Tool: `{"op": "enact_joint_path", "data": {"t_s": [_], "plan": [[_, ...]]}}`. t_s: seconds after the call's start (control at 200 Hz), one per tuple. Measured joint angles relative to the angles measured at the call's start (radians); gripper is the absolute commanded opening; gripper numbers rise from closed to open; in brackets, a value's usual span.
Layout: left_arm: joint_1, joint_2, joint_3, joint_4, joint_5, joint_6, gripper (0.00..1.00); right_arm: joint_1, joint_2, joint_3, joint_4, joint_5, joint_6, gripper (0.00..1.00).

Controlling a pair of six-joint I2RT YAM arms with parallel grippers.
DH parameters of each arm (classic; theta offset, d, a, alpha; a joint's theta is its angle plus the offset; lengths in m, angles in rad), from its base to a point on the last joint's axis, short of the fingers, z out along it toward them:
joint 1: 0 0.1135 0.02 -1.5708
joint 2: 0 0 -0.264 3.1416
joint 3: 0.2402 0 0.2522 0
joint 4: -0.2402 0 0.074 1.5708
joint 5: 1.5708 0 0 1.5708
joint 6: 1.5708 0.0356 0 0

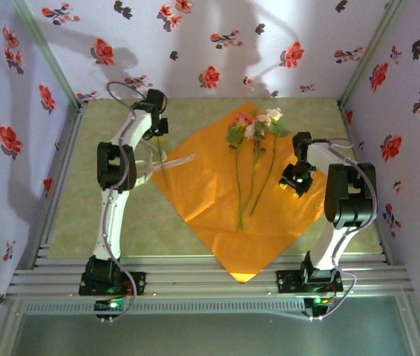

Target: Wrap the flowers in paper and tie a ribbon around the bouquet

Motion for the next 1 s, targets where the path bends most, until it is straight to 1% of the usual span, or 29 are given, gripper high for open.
{"op": "enact_joint_path", "data": {"t_s": [0.18,0.28,0.38,0.42,0.485,0.575,0.65,0.775,0.895,1.0], "plan": [[-0.005,-0.088,-0.050,-0.051,-0.077,0.040,0.00,0.000,0.004,0.001,0.000,0.000,0.000,0.43],[-0.004,-0.187,-0.061,-0.065,-0.116,0.055,0.00,0.000,0.008,0.010,0.000,0.000,0.000,0.43],[-0.004,-0.301,-0.062,-0.070,-0.126,0.058,0.00,0.000,0.010,0.016,0.001,0.000,0.000,0.43],[-0.005,-0.346,-0.062,-0.069,-0.119,0.054,0.00,0.000,0.010,0.016,0.000,0.000,0.000,0.43],[-0.011,-0.415,-0.074,-0.063,-0.079,0.035,0.00,0.000,0.011,0.016,0.001,0.000,0.000,0.45],[-0.041,-0.505,-0.141,-0.022,0.020,-0.023,0.00,0.000,0.011,0.016,0.002,0.000,0.000,0.49],[-0.100,-0.556,-0.222,0.039,0.118,-0.094,0.00,0.000,0.011,0.016,0.006,-0.001,-0.001,0.51],[-0.265,-0.564,-0.363,0.190,0.249,-0.249,0.00,0.000,0.011,0.017,0.008,-0.001,-0.005,0.52],[-0.423,-0.480,-0.394,0.304,0.330,-0.370,0.00,-0.001,0.011,0.029,0.008,-0.001,-0.018,0.52],[-0.509,-0.387,-0.371,0.386,0.368,-0.442,0.00,-0.002,0.011,0.039,0.009,-0.002,-0.020,0.52]]}}
